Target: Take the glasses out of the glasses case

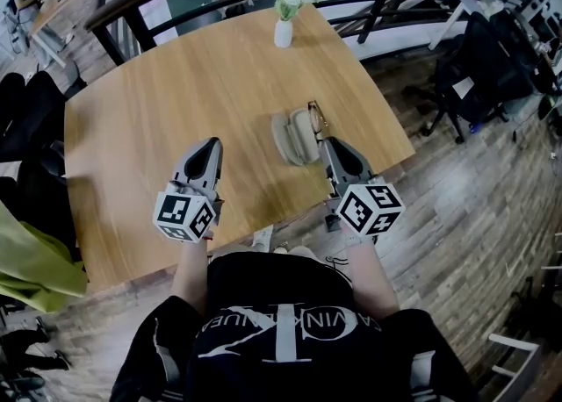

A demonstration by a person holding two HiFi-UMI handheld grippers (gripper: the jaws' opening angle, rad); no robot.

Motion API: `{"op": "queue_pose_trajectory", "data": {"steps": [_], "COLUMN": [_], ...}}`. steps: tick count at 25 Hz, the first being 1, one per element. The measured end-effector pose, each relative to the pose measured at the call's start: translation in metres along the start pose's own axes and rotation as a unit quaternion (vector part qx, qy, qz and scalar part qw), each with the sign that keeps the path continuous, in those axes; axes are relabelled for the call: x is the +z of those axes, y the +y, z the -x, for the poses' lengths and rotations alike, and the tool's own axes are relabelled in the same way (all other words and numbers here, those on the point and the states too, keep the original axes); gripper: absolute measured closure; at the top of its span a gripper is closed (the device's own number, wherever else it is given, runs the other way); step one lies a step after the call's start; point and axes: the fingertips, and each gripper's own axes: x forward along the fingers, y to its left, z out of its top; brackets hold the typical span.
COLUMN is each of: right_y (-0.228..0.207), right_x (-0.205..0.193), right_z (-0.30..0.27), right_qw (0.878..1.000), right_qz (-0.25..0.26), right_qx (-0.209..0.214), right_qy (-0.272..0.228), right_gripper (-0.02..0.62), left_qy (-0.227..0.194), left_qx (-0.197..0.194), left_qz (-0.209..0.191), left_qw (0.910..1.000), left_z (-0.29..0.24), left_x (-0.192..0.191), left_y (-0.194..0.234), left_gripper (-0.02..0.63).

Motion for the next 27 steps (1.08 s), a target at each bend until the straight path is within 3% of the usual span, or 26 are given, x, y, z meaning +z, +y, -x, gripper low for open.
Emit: {"op": "queue_pose_trajectory", "data": {"steps": [27], "right_y": [-0.002], "right_x": [-0.012], "right_z": [0.015], "right_qw": [1.0], "right_qz": [-0.007], "right_qx": [-0.01], "right_qy": [-0.002], "right_gripper": [0.555], "left_qy": [0.022], "left_qx": [0.0], "left_qz": [0.009], "left_qw": [0.9997], "left_z": [0.014], "left_x": [-0.018], "left_y": [-0.001], "left_gripper": [0.591]}}
